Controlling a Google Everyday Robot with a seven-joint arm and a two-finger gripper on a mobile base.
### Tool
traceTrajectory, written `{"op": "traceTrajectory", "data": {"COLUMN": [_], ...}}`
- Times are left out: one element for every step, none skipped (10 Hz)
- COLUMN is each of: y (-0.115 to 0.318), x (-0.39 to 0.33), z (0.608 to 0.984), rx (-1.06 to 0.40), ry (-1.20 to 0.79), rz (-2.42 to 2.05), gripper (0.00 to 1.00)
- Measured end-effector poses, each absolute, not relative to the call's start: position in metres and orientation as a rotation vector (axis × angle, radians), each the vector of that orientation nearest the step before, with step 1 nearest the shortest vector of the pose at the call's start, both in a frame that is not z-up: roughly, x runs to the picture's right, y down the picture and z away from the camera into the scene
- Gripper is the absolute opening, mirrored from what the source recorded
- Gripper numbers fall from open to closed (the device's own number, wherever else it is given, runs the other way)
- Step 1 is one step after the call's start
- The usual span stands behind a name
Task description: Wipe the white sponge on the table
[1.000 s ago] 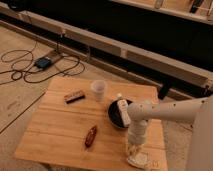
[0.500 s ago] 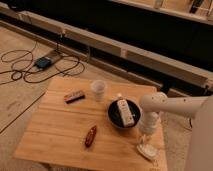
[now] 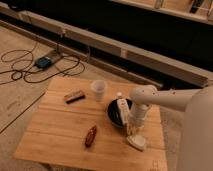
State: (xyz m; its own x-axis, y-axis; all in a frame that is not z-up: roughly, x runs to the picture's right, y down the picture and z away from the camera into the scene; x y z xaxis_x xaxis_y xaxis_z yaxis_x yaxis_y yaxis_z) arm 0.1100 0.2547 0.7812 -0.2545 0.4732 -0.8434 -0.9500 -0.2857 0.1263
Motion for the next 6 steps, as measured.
{"op": "traceTrajectory", "data": {"y": [0.258,0.261,0.269,0.28,0.292,0.308], "x": [0.096,0.085,0.072,0.064,0.059,0.059], "z": [0.774,0.766,0.752,0.739,0.727,0.713], "rx": [-0.899,-0.928,-0.971,-1.007,-1.039,-1.074], "ry": [0.786,0.768,0.748,0.742,0.746,0.766], "rz": [1.733,1.727,1.708,1.682,1.654,1.618], "gripper": [0.0,0.0,0.0,0.0,0.0,0.0]}}
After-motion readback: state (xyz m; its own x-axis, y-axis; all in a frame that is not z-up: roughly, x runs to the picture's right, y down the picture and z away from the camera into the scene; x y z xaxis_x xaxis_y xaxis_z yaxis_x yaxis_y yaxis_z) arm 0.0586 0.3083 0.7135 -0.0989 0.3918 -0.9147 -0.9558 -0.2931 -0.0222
